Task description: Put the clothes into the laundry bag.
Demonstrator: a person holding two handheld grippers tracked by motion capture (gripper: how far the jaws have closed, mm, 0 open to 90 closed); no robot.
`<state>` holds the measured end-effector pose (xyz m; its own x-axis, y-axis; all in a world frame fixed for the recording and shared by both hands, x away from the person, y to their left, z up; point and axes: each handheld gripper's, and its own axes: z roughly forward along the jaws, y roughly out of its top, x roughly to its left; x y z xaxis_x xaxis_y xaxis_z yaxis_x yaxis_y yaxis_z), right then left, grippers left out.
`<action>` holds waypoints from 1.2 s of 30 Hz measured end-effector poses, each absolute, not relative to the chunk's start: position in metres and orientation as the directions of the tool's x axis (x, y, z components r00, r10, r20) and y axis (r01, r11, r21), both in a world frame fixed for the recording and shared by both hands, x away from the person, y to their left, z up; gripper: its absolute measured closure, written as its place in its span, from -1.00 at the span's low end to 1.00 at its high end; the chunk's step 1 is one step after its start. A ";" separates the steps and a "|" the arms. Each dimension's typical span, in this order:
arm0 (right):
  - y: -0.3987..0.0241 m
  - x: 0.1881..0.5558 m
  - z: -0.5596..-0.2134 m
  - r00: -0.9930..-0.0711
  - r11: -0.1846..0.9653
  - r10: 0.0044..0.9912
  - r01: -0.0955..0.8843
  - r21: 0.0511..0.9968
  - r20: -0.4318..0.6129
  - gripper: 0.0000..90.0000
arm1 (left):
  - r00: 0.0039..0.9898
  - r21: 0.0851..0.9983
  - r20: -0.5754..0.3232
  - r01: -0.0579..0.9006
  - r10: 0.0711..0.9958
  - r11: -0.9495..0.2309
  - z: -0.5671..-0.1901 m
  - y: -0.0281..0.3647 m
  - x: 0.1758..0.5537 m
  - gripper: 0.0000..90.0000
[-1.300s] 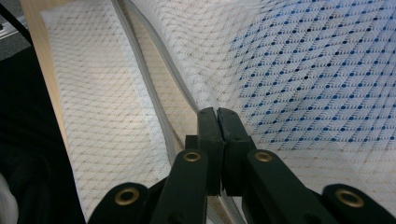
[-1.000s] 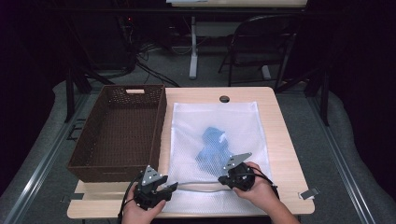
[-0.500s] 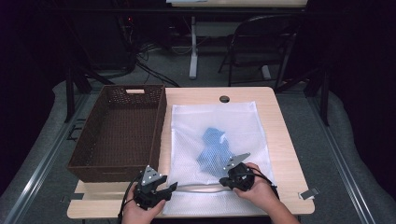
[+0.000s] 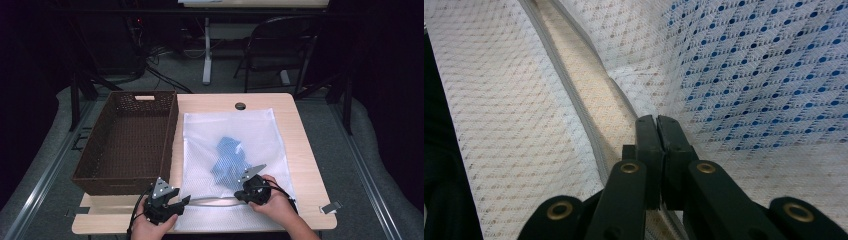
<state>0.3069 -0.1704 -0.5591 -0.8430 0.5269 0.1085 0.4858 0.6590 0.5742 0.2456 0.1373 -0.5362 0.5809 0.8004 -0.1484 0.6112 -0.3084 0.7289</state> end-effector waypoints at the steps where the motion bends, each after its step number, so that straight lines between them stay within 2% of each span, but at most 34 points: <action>1: -0.170 0.307 -0.559 -0.843 0.660 0.528 0.485 0.574 0.107 0.98 | 0.581 0.729 -0.148 0.611 0.801 -0.308 -0.536 0.137 0.246 0.13; 7: -0.171 0.306 -0.558 -0.842 0.655 0.530 0.484 0.581 0.105 0.96 | 0.582 0.730 -0.149 0.610 0.799 -0.309 -0.536 0.137 0.246 0.13; 12: -0.172 0.306 -0.557 -0.838 0.646 0.535 0.485 0.590 0.103 0.86 | 0.584 0.728 -0.152 0.611 0.797 -0.309 -0.537 0.137 0.246 0.14; 17: -0.174 0.305 -0.551 -0.837 0.634 0.538 0.479 0.606 0.099 0.67 | 0.584 0.726 -0.149 0.613 0.798 -0.313 -0.537 0.138 0.247 0.13; 20: -0.175 0.304 -0.548 -0.836 0.627 0.541 0.471 0.620 0.087 0.42 | 0.580 0.727 -0.155 0.615 0.799 -0.306 -0.538 0.138 0.247 0.13; 27: -0.174 0.303 -0.542 -0.832 0.611 0.551 0.456 0.647 0.066 0.09 | 0.581 0.726 -0.155 0.616 0.799 -0.306 -0.538 0.139 0.247 0.13; 30: -0.173 0.303 -0.541 -0.832 0.611 0.552 0.452 0.650 0.060 -0.01 | 0.582 0.729 -0.160 0.614 0.798 -0.302 -0.538 0.139 0.247 0.14; 36: -0.173 0.302 -0.539 -0.830 0.623 0.557 0.440 0.647 0.028 -0.01 | 0.583 0.735 -0.160 0.609 0.796 -0.298 -0.537 0.139 0.248 0.17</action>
<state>0.3016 -0.1726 -0.5385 -0.8301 0.5569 0.0284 0.4401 0.6230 0.6466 0.2476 0.1394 -0.5368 0.5832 0.7964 -0.1601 0.6089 -0.2980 0.7351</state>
